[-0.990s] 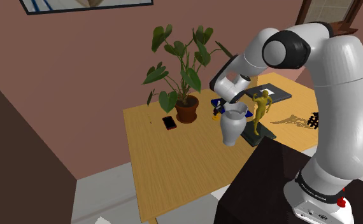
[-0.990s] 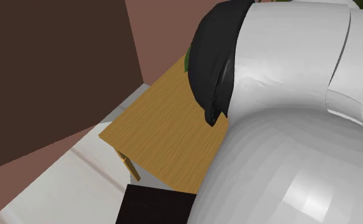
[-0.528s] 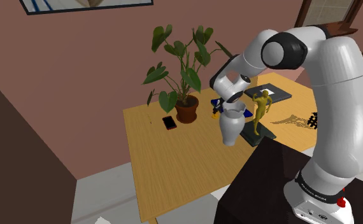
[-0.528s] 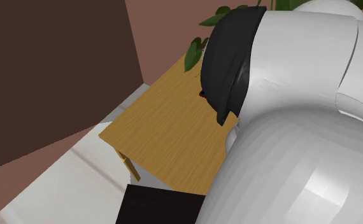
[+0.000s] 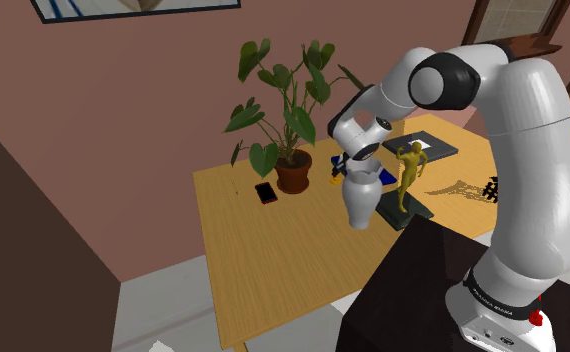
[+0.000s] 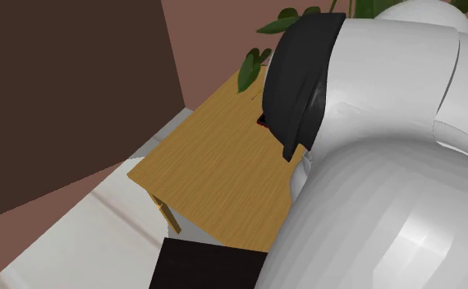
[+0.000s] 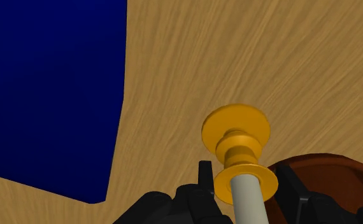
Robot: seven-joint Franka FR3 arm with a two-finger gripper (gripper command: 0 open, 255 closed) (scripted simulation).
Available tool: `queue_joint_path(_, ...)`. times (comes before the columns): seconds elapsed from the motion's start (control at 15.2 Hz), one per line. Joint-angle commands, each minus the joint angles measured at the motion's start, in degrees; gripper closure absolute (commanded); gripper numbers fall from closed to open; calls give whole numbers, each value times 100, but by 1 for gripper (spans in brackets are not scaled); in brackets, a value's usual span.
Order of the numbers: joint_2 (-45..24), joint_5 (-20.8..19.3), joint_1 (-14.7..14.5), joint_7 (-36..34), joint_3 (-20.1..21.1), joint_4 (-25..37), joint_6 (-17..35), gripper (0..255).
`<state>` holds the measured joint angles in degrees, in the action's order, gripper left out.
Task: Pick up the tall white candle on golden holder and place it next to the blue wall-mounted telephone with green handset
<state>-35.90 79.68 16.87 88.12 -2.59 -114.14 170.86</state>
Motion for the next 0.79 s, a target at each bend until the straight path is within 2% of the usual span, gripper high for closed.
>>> queue_joint_path(0.0,-331,28,-18,5,42,-147,-10,255)
queue_joint_path(0.07,-203,-41,-66,-89,12,-259,-9,0)
queue_joint_path(0.13,-232,-101,-39,-110,-27,-219,-58,0)
queue_joint_path(0.26,-365,216,83,251,108,-150,14,0)
queue_joint_path(0.33,-388,-242,-66,-273,-68,-37,-91,0)
queue_joint_path(0.4,-331,22,-10,4,51,-147,-6,0)
queue_joint_path(0.66,530,-461,-174,-452,-228,-898,-172,0)
queue_joint_path(0.73,530,-461,-173,-452,-227,-898,-172,0)
